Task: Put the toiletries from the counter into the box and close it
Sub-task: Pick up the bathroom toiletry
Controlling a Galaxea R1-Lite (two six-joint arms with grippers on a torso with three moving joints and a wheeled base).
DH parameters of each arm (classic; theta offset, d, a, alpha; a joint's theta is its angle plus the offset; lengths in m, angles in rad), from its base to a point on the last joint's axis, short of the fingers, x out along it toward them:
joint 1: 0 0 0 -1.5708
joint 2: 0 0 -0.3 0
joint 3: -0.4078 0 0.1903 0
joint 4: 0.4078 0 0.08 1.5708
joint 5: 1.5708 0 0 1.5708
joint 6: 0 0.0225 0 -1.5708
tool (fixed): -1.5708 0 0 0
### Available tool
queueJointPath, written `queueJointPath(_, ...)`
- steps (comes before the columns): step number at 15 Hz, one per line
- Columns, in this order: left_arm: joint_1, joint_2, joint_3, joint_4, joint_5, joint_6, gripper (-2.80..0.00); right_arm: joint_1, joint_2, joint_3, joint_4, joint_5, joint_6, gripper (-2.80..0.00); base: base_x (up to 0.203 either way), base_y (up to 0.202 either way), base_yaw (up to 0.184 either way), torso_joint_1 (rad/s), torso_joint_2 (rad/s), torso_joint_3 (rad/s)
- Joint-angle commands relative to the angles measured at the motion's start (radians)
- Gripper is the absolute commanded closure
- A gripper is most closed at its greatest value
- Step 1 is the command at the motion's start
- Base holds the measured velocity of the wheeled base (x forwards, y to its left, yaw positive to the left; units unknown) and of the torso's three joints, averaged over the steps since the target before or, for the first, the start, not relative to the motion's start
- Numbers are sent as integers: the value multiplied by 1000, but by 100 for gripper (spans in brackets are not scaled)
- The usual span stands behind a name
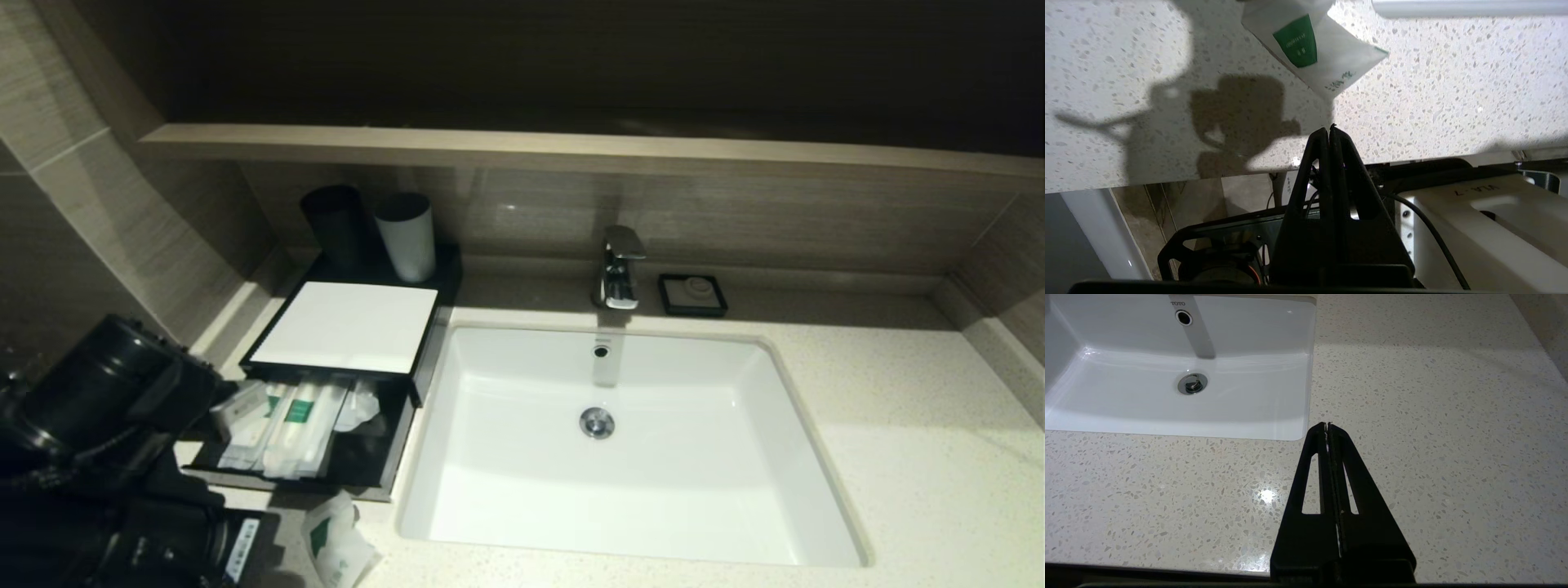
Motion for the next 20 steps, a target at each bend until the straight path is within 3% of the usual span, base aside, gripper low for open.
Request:
queueJointPath(1,-24,25,21,-1,-8,-3,0,0,1,0,0,0,0,0,0,0,0,0,0,0)
queueJointPath(8,-29,79,32,-13,-31,5,0,0,1,0,0,0,0,0,0,0,0,0,0,0)
queueJointPath(9,-29,83,36,-18,-31,8,-280,0,1,0,0,0,0,0,0,0,0,0,0,0)
queueJointPath(20,-29,179,85,-133,-23,11,-280,0,1,0,0,0,0,0,0,0,0,0,0,0)
